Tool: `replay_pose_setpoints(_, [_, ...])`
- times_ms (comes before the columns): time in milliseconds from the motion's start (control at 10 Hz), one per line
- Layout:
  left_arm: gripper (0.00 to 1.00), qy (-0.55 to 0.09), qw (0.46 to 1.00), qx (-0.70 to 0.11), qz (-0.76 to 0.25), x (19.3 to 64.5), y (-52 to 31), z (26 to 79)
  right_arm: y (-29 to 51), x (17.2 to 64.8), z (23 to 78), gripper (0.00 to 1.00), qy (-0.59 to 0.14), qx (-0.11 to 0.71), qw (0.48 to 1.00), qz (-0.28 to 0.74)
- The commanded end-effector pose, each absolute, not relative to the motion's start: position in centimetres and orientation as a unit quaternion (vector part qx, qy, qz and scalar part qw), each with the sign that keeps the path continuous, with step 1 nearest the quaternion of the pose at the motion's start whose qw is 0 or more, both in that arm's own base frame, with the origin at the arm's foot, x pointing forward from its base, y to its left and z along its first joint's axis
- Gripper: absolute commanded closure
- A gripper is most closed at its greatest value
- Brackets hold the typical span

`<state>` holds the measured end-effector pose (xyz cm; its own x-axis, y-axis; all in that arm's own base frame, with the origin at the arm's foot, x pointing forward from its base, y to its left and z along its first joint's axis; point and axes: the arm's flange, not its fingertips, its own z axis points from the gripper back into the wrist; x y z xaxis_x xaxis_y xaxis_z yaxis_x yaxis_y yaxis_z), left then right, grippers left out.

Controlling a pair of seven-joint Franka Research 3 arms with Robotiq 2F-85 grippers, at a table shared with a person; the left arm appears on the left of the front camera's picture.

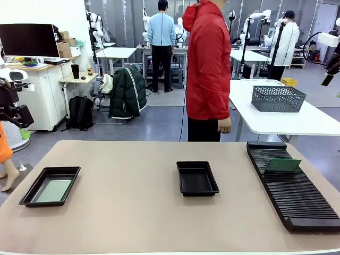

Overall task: Inspect and transfer BCBs to ESD trays.
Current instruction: Pick up the Blank PCB from the PCB Rack and place it in the right ESD tray.

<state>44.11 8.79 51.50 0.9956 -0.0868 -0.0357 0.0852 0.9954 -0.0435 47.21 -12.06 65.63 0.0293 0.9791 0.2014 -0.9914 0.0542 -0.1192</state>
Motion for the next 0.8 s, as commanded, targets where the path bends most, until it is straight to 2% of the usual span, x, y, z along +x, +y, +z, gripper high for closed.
replay_pose_setpoints(0, [0.0, 0.017, 0.999, -0.021, -0.043, 44.0, 8.7, 51.4, -12.1, 47.2, 65.7, 0.0, -0.116, 0.032, 0.717, 0.686])
replay_pose_setpoints(400, [0.0, 0.017, 0.999, -0.021, -0.043, 44.0, 8.7, 51.4, -12.1, 47.2, 65.6, 0.0, -0.115, 0.027, 0.717, 0.687])
replay_pose_setpoints(700, [0.0, 0.017, 0.999, -0.021, -0.043, 44.0, 8.7, 51.4, -10.8, 47.8, 62.0, 0.0, -0.123, 0.001, 0.704, 0.7])
